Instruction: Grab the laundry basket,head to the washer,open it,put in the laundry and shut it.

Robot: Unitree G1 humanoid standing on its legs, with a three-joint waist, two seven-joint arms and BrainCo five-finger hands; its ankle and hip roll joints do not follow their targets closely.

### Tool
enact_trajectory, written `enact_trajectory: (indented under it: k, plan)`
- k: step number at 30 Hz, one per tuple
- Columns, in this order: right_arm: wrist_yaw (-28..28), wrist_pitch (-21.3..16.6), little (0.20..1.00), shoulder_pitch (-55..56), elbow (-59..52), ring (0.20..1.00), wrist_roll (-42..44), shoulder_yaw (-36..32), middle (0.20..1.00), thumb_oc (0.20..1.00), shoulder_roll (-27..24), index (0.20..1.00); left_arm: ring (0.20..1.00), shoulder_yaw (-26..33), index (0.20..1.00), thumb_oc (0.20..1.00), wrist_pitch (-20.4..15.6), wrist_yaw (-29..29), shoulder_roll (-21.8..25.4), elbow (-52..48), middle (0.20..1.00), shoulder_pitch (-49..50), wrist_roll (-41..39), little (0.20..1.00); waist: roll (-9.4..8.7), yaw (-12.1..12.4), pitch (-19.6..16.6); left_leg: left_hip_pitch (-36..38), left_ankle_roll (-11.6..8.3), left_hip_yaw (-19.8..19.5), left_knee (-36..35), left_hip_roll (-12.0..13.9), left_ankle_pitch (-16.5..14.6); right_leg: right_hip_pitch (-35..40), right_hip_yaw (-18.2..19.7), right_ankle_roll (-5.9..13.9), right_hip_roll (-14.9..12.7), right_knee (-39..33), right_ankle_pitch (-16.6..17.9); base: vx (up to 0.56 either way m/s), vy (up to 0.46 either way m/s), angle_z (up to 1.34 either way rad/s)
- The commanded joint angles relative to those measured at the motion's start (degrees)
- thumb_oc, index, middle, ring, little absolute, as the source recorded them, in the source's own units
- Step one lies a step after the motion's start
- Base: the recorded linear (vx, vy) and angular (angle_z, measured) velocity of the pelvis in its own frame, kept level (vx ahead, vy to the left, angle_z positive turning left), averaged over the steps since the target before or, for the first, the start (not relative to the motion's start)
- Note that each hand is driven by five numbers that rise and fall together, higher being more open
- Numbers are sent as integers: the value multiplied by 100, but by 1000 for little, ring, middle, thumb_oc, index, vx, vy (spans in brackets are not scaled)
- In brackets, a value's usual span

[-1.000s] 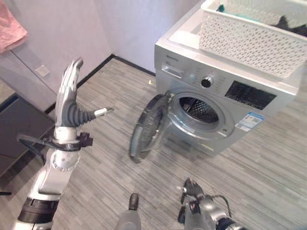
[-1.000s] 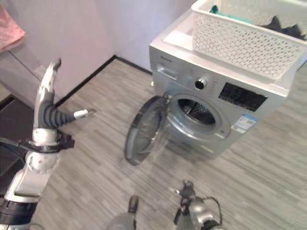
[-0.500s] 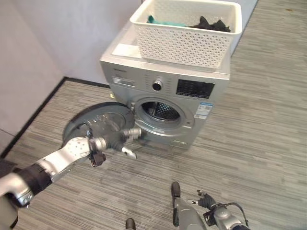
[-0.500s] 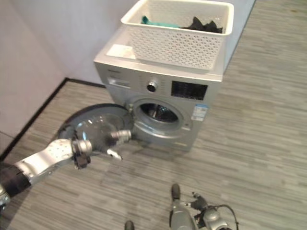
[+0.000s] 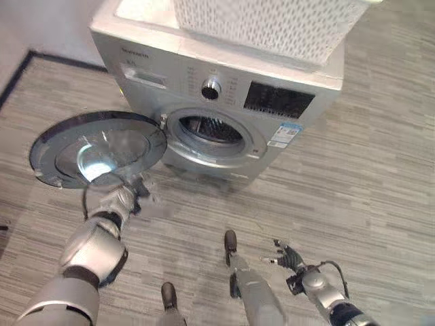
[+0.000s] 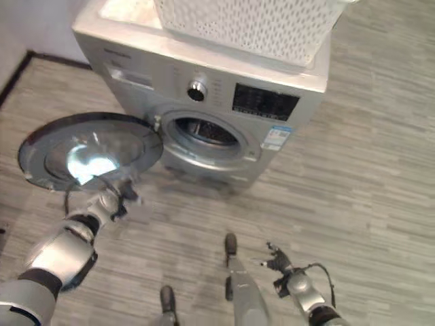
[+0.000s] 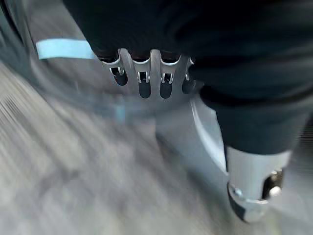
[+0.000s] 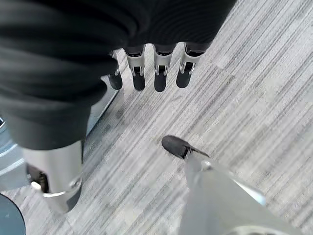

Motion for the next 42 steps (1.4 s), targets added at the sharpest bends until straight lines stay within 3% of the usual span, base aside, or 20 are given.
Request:
enact_trajectory:
  k: [1,3,10,16,23,29,30,35,38,39,40,41,42]
  plan:
    - [-265,-231,1000,38,-255,1000,235,-170,1000,1000,-37,1000,1000,180,1000,1000,154,792,705,15,1000,-443,-317,1000,-145,-52,168,66,322,-84,129,-95,-182,-245,357,826,-395,91,-307,11,-33,0]
    - [-351,-199,1000,137,-401,1000,333,-228,1000,1000,-97,1000,1000,635,1000,1000,171,1079,921,39,1000,-632,-1078,1000,-175,-84,196,-34,285,-81,30,-50,-119,-318,311,831,-360,18,-279,18,-34,2]
    - [-426,-194,1000,210,-375,1000,376,-199,1000,1000,-134,1000,1000,756,1000,1000,101,1321,1073,-26,1000,-822,-1574,1000,-186,-79,232,-226,235,-117,25,7,-70,-413,222,821,-344,-36,-265,1,-32,7]
    - [-395,-137,1000,263,-180,1000,403,-216,1000,1000,-120,1000,1000,1040,1000,1000,50,1142,1070,29,1000,-620,-2184,1000,-181,-24,144,-183,211,-69,25,46,-103,-358,197,823,-308,-72,-278,1,-5,0]
    - [-401,-110,1000,447,-140,1000,336,-413,1000,1000,-184,1000,1000,1047,1000,1000,-24,1102,842,-321,1000,10,-1877,1000,-142,17,17,84,218,38,25,30,-199,-162,257,804,-322,-48,-327,13,4,-3]
    - [-285,-46,1000,765,133,1000,209,-757,1000,1000,-286,1000,1000,905,1000,1000,-313,905,328,-1449,1000,1519,-1323,1000,-70,96,-199,401,252,107,301,95,-354,168,476,711,-238,62,-560,76,-29,-4]
    - [-250,13,1000,873,295,1000,148,-962,1000,1000,-298,1000,1000,1001,1000,1000,-381,763,56,-2215,1000,2330,-1285,1000,-30,180,-280,495,237,77,473,178,-281,369,502,634,-160,85,-679,108,-71,-5]
    - [-184,85,1000,967,712,1000,70,-1291,1000,1000,-300,1000,1000,1192,1000,1000,-516,465,-428,-3425,1000,3808,-1253,1000,71,343,-401,615,175,-86,828,416,112,763,514,459,69,95,-948,98,-94,-4]
    - [-153,145,1000,914,1019,1000,43,-1391,1000,1000,-217,1000,1000,1488,1000,1000,-519,272,-858,-3585,1000,4684,-1590,1000,65,504,-491,734,168,-204,1079,617,437,1075,465,293,312,156,-1196,136,-156,10]
    - [-155,176,1000,875,1185,1000,46,-1393,1000,1000,-157,1000,1000,1528,1000,1000,-497,199,-1064,-3614,1000,5075,-1732,1000,24,591,-511,750,200,-306,1327,707,728,1268,455,195,471,203,-1321,119,-136,11]
    - [-155,176,1000,873,1185,1000,46,-1392,1000,1000,-154,1000,1000,1530,1000,1000,-496,199,-1061,-3615,1000,5075,-1732,1000,10,581,-523,733,201,-313,1315,692,749,1253,452,195,456,200,-1312,82,-153,10]
    - [-170,180,1000,849,1192,1000,31,-1361,1000,1000,-131,1000,1000,1527,1000,1000,-482,189,-1141,-3600,1000,5200,-1760,1000,-38,630,-507,613,225,-447,1631,714,932,1331,457,137,514,223,-1362,27,-184,8]
    - [-243,179,1000,786,1197,1000,48,-1303,1000,1000,-79,1000,1000,1455,1000,1000,-433,230,-1289,-3508,1000,5324,-1816,1000,-143,733,-432,233,307,-819,2380,692,1230,1477,465,11,578,292,-1467,37,-219,17]
